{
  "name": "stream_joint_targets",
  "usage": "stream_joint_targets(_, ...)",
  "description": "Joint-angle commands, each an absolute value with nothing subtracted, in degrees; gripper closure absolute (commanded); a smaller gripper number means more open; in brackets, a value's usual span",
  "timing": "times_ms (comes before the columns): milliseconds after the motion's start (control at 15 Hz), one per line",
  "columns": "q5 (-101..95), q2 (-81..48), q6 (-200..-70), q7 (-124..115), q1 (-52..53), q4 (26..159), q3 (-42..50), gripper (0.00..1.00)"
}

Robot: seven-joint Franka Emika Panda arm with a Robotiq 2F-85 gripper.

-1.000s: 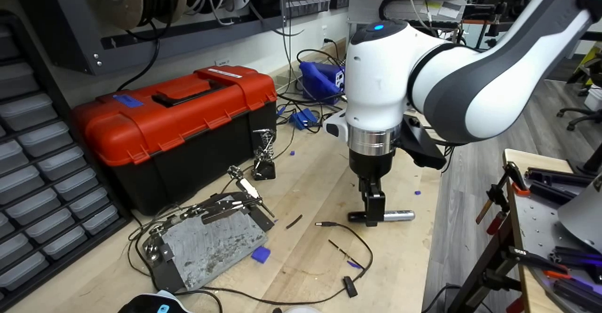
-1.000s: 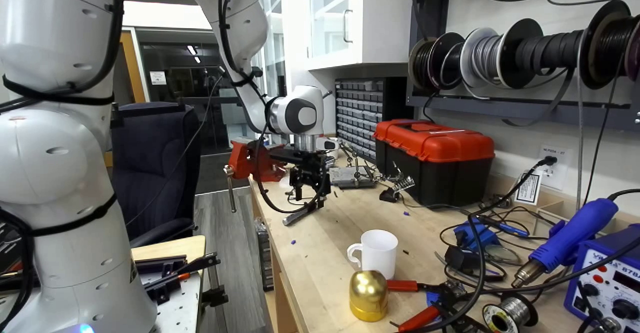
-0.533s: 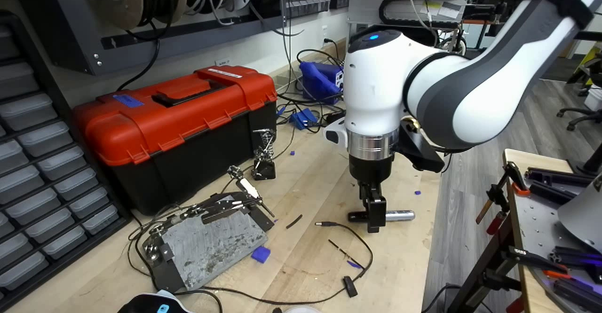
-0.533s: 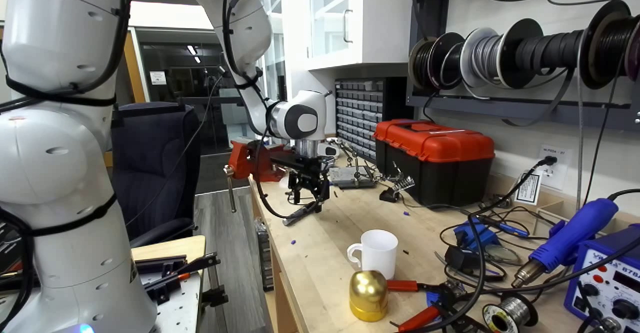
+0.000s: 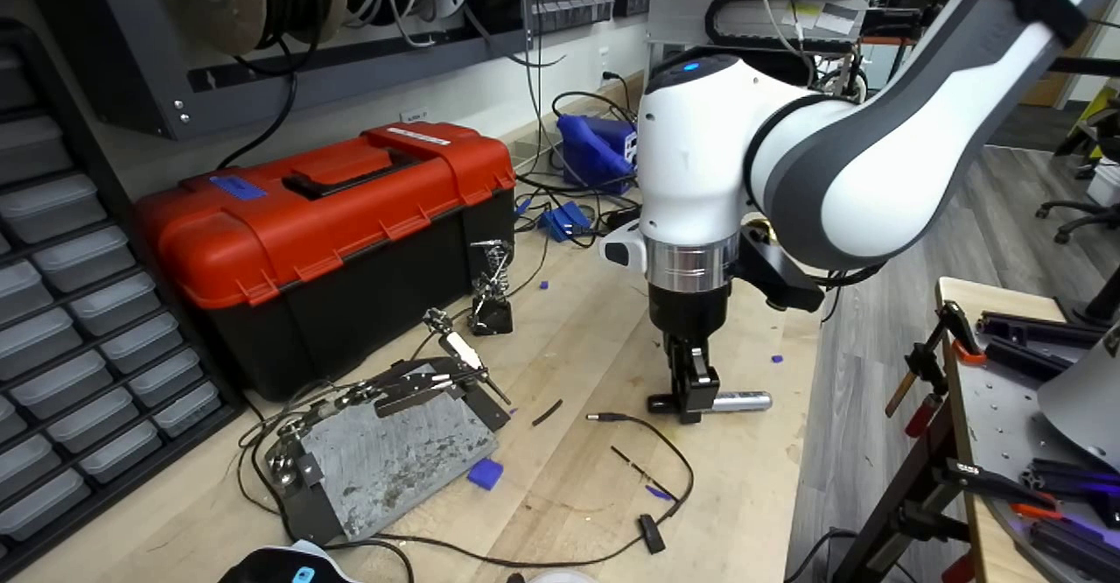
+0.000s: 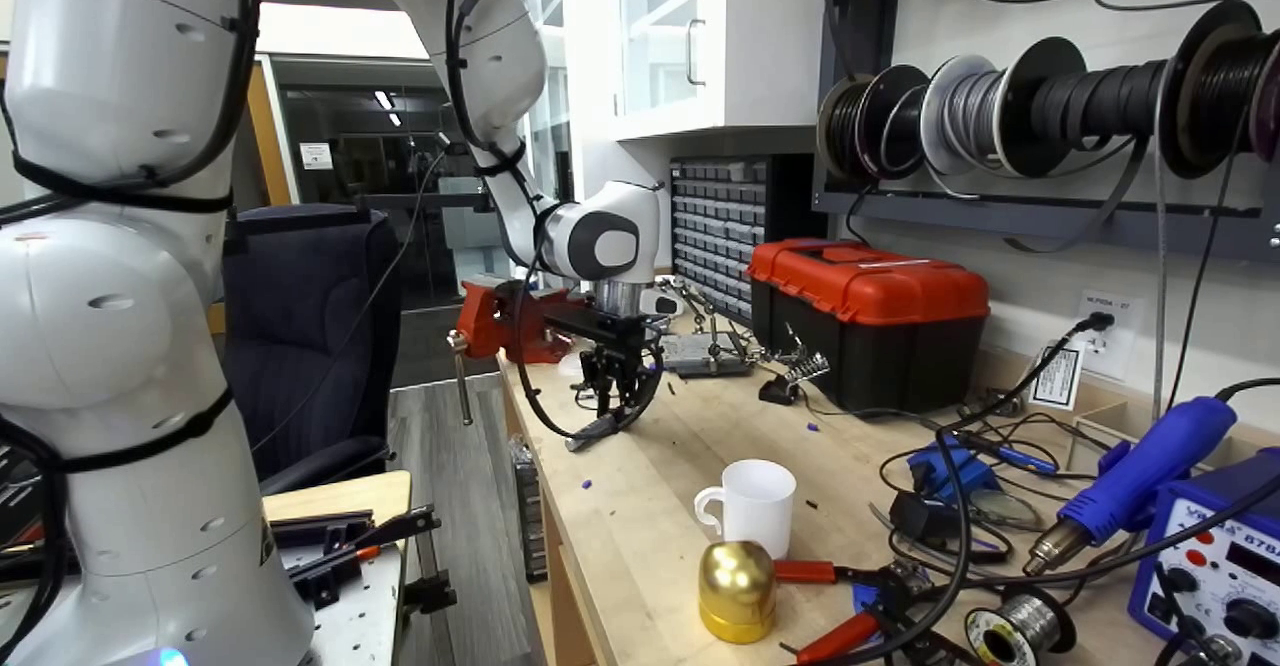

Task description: Pick up the black marker from the left side of the workbench and put it in the white mug

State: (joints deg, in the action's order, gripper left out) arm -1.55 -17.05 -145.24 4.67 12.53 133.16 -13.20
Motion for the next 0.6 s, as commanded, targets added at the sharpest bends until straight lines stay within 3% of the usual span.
stream_joint_targets(0,1.31,-17.08,-145.72,8.62,10.87,133.11,-14.17,0.92)
stream_joint_targets(67,1.93,-17.04,-145.69,9.44,10.68,133.15,-14.25,0.99)
stream_joint_targets(533,2.57,-10.36,-144.85,7.39,10.29,136.95,-12.98,0.95)
